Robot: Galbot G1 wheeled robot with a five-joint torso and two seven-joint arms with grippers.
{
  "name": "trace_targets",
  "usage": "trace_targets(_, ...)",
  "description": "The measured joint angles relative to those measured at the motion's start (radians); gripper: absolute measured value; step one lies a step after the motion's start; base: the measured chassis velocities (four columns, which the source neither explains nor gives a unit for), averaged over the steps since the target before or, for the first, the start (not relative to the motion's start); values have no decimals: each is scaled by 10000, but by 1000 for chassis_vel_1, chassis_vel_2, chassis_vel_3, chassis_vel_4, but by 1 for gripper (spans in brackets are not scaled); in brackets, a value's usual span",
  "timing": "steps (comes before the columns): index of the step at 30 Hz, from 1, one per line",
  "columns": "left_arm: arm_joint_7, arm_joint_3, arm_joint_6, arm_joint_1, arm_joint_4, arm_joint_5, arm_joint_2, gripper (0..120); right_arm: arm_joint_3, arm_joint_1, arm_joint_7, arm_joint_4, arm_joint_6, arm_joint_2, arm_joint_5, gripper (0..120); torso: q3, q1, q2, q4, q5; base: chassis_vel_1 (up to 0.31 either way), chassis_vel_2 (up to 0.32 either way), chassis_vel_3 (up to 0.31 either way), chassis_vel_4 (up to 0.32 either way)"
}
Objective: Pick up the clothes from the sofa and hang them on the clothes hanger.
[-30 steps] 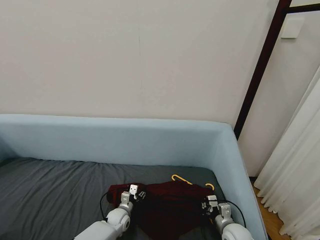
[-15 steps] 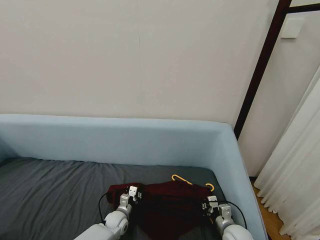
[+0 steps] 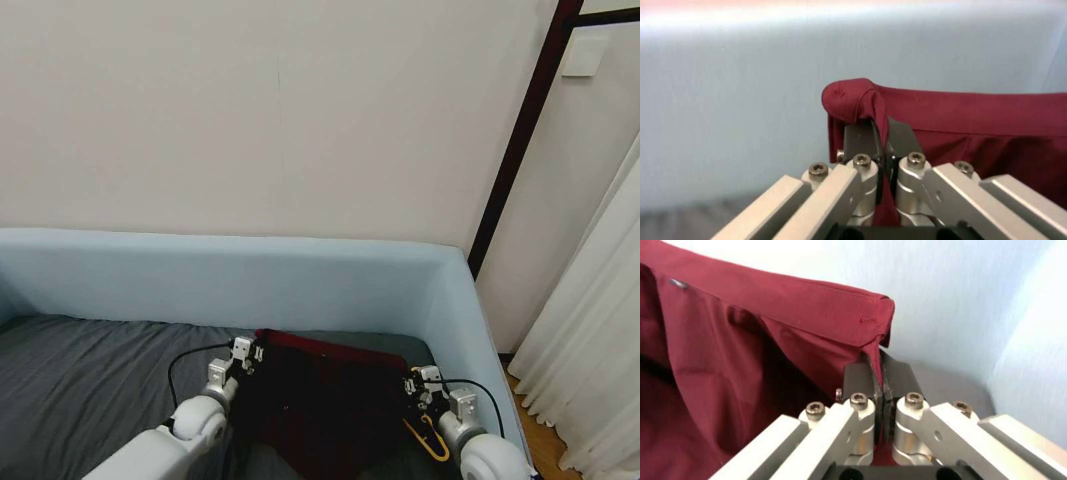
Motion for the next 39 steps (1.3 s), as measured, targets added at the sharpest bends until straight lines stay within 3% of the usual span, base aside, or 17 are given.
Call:
trace_targets(3, -188, -98, 409, -545, -1233, -550, 851, 0, 59, 713, 425, 1092, -393, -773, 1376, 0, 1, 0, -1, 2, 2, 0, 0, 0, 0)
trace_targets(7, -336, -71, 726, -1385, -1902, -1104, 1420, 0, 0, 1836, 721, 1588, -636, -1462, 2513, 0, 1, 0, -1, 3, 0, 0, 0, 0, 0)
trace_targets(16, -430, 432, 1241, -3468, -2669, -2349, 2191, 0, -479, 4740, 964, 1609, -871, -2274, 4316, 0, 1, 1, -1, 0, 2, 0, 0, 0, 0)
trace_targets(19, -483, 773, 1438, -4507, -2861, -2824, 2510, 0, -1043, 6445, 1096, 1548, -1028, -2469, 5224, 0, 2, 2, -1, 0, 1, 0, 0, 0, 0)
trace_targets(22, -557, 583, 1532, -4661, -3167, -3076, 2758, 0, -1189, 7212, 1313, 1680, -1144, -2534, 5860, 0, 3, 2, -2, -1, -1, 0, 0, 0, 0)
trace_targets(25, -638, -116, 1596, -4311, -3665, -3267, 3138, 0, -1158, 7622, 1438, 1923, -1201, -2662, 6315, 0, 2, 2, -1, 1, 3, 0, 0, 0, 0)
trace_targets(29, -787, -2216, 1671, -2231, -5068, -3700, 4264, 0, -674, 7901, 1870, 2756, -1269, -3133, 7569, 0, 1, 1, -1, 7, -5, 0, 0, 0, 0)
trace_targets(30, -787, -2216, 1671, -2231, -5068, -3700, 4264, 0, -674, 7901, 1870, 2756, -1269, -3133, 7569, 0, 1, 1, -1, 7, -5, 0, 0, 0, 0)
trace_targets(32, -865, -3222, 1589, -1069, -6033, -3764, 4923, 0, -153, 7676, 2090, 3467, -1263, -3499, 8311, 0, -1, -1, -1, 13, 0, 0, 0, 0, 0)
trace_targets(33, -935, -3583, 1561, -677, -6491, -3772, 5146, 0, 65, 7467, 2144, 3835, -1243, -3741, 8470, 0, -2, -2, 0, 6, -1, 0, 0, 0, 0)
trace_targets(35, -1239, -4058, 1614, -360, -7276, -3953, 5459, 0, 267, 7262, 2231, 4416, -1180, -4017, 8663, 0, -3, -3, 1, -4, 3, 0, 0, 0, 0)
trace_targets(39, -1478, -4284, 1727, -414, -7697, -4188, 5809, 0, 402, 7133, 2338, 4944, -1146, -4166, 8800, 0, -2, -2, 1, -4, 3, 0, 0, 0, 0)
